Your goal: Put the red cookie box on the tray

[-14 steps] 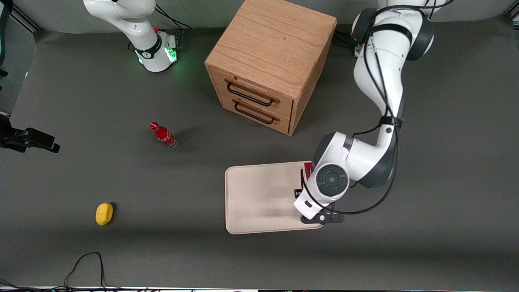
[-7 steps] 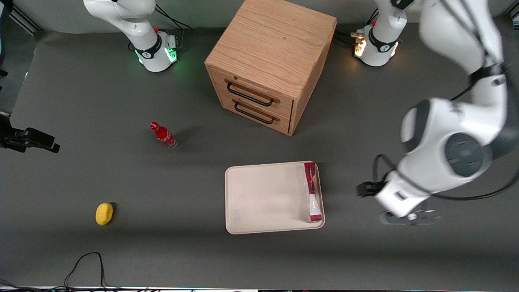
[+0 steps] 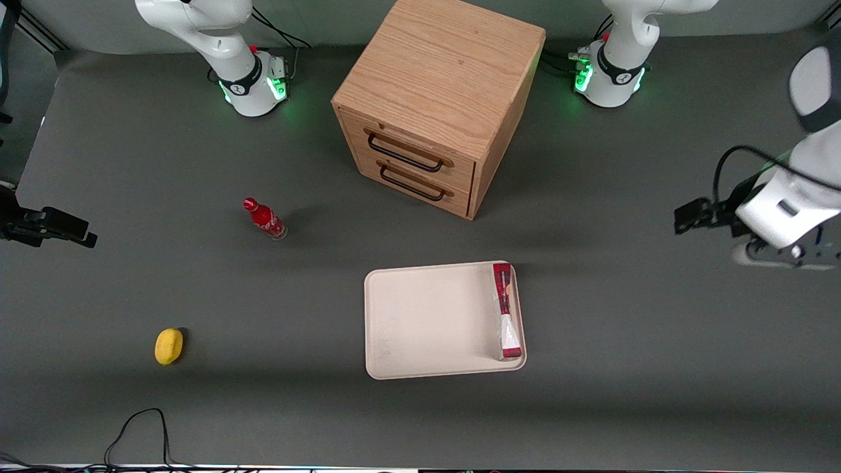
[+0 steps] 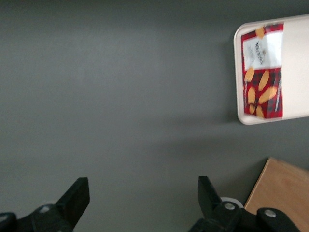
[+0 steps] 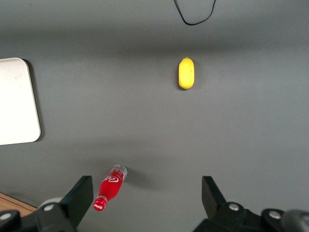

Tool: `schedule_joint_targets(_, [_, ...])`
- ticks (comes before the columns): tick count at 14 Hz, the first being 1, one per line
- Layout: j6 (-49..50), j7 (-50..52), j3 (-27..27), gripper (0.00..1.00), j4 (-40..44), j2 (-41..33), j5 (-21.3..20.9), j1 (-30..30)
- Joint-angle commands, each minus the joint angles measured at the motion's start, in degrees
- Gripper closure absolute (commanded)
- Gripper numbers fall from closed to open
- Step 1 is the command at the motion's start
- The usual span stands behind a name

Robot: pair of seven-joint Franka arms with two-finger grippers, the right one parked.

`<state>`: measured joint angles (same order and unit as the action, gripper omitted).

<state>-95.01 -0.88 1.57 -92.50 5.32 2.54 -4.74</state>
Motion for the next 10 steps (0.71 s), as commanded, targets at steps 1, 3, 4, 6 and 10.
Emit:
schedule_joint_targets(1, [-1.14, -4.64, -2.36, 0.0, -10.32, -10.13, -0.43, 5.77])
schedule_joint_targets(3, [-0.53, -4.74, -2.8, 0.0, -12.79, -14.44, -2.43, 7.37])
schedule_joint_targets(4, [-0.18, -4.48, -3.32, 0.0, -13.06, -15.68, -3.58, 7.55])
schedule_joint_targets(6, [1.93, -4.13, -3.41, 0.0, -12.8, -16.31, -3.86, 8.34])
schedule_joint_targets(10, [1.06, -4.21, -3.5, 0.0, -12.45, -16.22, -3.86, 8.25])
